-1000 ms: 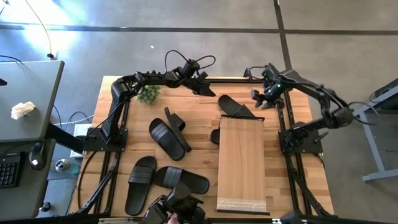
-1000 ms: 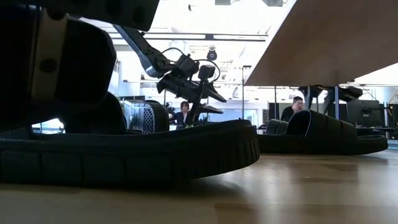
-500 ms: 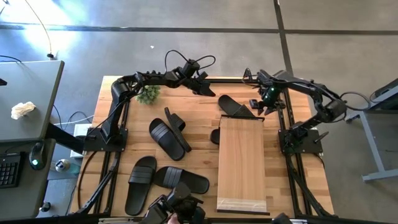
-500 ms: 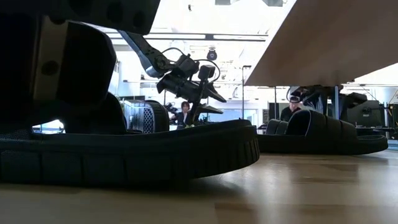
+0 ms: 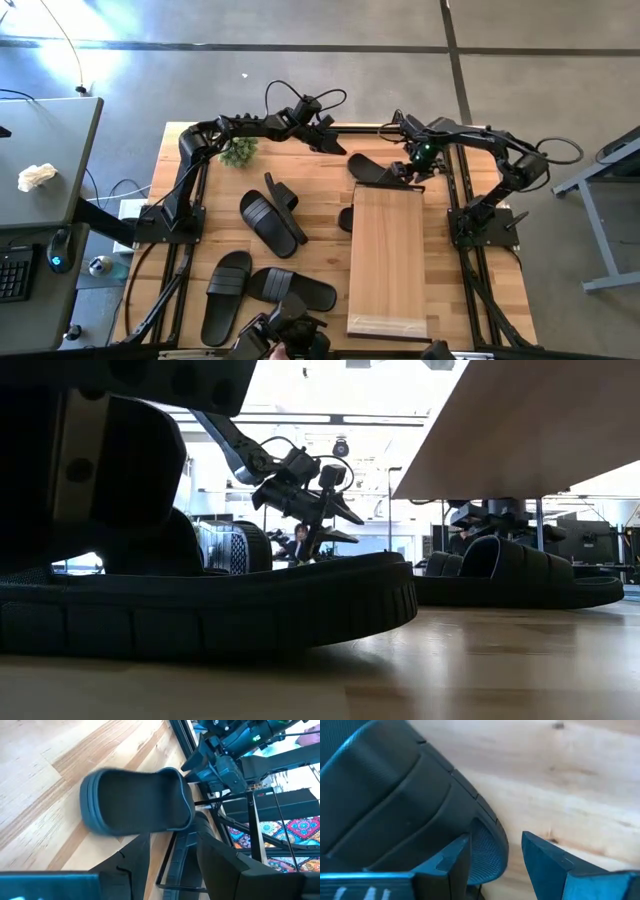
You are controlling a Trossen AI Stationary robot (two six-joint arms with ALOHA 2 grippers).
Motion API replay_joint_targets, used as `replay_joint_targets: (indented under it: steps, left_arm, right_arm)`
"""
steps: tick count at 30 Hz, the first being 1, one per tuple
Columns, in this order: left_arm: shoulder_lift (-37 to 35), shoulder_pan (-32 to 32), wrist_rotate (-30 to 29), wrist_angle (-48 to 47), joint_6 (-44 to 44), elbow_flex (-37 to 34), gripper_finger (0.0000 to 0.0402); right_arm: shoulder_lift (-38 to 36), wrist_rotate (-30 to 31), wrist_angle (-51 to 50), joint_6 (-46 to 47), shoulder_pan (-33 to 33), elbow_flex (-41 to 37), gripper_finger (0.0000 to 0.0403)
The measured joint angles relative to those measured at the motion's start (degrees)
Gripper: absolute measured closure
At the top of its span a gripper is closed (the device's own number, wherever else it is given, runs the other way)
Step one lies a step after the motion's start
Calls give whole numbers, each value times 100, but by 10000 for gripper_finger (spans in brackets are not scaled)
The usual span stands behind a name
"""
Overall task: Pick and place slides into the shelf
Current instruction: Put the black slide under the shelf
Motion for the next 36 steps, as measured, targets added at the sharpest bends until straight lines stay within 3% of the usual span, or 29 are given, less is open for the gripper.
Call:
replay_joint_targets:
  steps: [12,19,36]
  left_arm:
    - [-4,-1,-175,-69,0,0,257]
    - [-9,-1,-127,-791,193,0,257]
    - [109,-48,-1286,-1312,184,2,257]
  right_arm:
    - [0,-61,211,76,-15,0,238]
    - [-103,-310,296,14,-15,0,238]
    - [-109,-508,435,-562,-15,0,238]
